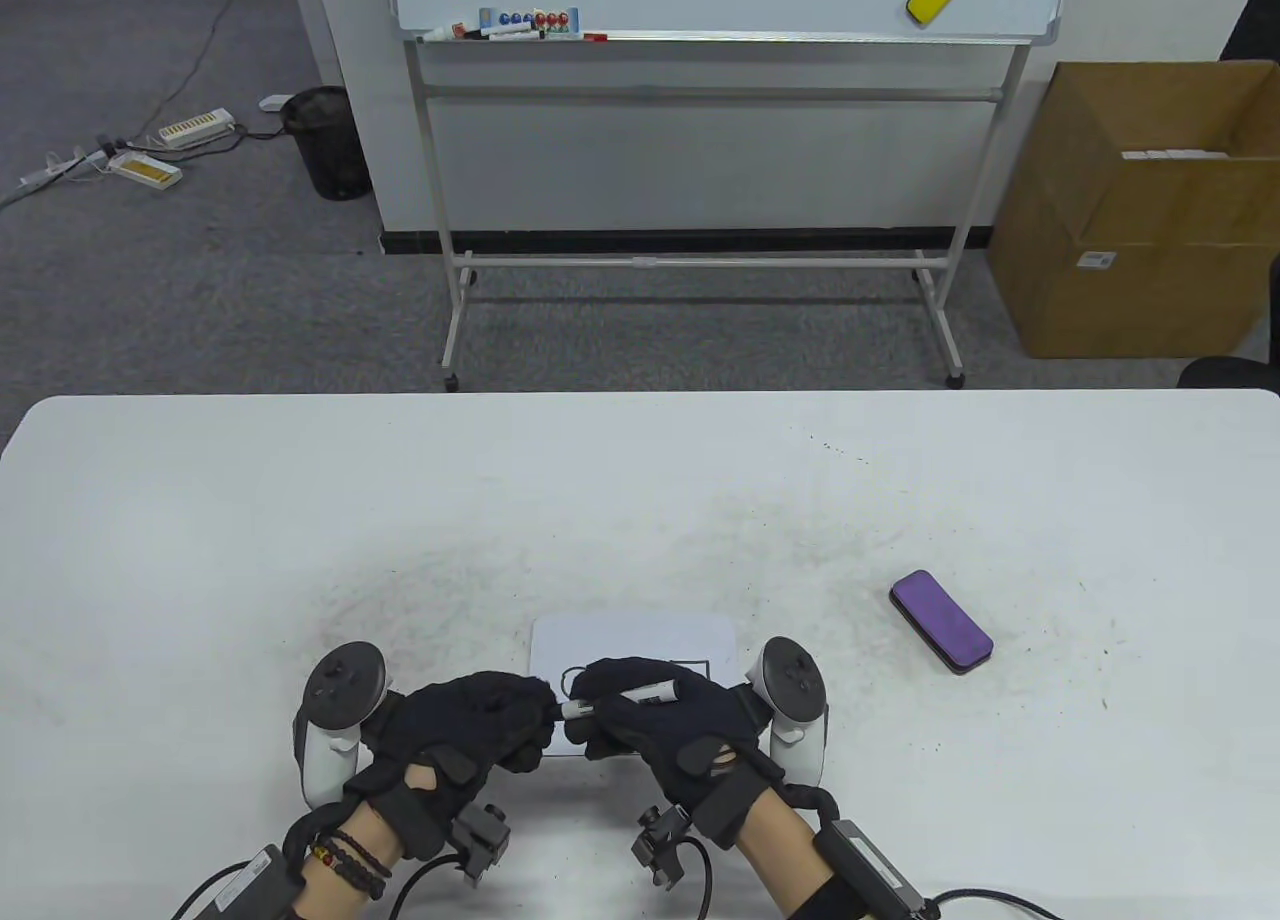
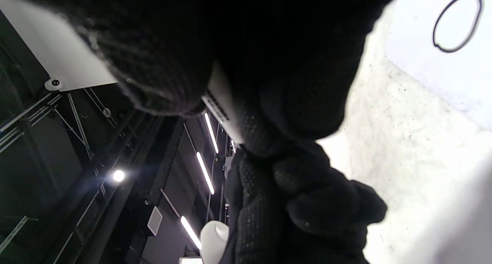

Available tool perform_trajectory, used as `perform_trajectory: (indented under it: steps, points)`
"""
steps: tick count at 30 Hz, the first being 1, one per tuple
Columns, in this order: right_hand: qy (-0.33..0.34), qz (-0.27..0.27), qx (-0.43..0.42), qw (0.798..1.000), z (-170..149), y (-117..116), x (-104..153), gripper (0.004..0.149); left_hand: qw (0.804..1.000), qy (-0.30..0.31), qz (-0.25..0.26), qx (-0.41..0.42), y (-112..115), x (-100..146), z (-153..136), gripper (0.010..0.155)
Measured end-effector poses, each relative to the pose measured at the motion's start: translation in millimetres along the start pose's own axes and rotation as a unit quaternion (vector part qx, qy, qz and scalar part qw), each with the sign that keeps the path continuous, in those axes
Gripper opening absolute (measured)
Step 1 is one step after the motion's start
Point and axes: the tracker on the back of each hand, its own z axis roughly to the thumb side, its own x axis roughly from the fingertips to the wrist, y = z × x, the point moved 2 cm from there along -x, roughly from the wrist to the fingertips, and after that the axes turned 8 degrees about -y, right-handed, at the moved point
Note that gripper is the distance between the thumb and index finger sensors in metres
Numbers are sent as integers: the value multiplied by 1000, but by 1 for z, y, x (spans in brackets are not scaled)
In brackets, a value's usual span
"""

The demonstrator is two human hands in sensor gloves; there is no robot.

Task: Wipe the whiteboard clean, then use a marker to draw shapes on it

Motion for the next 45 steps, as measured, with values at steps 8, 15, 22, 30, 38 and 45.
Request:
perform_trajectory:
  steps: [8, 15, 22, 30, 38, 45]
  points:
    - [31, -8, 38, 999, 21, -2, 5, 55, 999, 39, 1, -10, 0, -2, 8, 40]
    - [77, -77, 151, 983, 39, -3, 14, 61, 997, 60, -11, -50, -2, -4, 9, 44]
    - [152, -181, 275, 932, 84, 29, 39, 59, 974, 85, 98, -186, -14, 12, 24, 57]
    - [97, -384, 454, 798, 115, 140, 77, 55, 900, 128, 156, -387, -11, 27, 47, 61]
    - [-88, -474, 551, 681, 85, 260, 80, 57, 852, 119, 149, -487, 8, 25, 29, 63]
    - [-225, -500, 592, 590, 54, 325, 80, 57, 842, 99, 123, -516, 10, 13, 12, 64]
